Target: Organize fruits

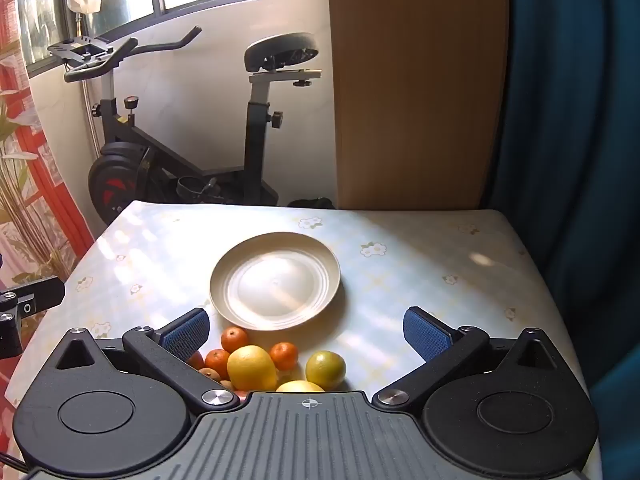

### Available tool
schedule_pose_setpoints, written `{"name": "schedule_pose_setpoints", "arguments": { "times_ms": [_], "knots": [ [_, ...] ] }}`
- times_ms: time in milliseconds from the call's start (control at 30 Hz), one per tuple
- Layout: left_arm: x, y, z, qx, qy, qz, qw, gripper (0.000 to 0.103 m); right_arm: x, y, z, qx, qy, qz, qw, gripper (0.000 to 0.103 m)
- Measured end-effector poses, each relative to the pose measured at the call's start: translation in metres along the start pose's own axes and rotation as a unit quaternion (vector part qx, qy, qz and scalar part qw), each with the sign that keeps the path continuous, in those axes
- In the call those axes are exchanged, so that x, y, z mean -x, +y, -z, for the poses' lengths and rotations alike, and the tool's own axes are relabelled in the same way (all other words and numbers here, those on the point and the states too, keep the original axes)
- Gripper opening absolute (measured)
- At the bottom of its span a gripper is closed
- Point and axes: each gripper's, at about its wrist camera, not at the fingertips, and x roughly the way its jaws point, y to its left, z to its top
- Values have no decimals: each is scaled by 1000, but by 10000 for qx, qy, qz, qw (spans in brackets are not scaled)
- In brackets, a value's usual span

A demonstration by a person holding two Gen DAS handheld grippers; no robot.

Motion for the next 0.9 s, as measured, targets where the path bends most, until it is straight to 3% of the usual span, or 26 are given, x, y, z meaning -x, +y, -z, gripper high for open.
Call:
{"name": "schedule_pose_setpoints", "arguments": {
  "times_ms": [900],
  "knots": [
    [9,-3,3,60,-224,15,9997,100,2,3,-2,33,-88,54,9999,103]
  ]
}}
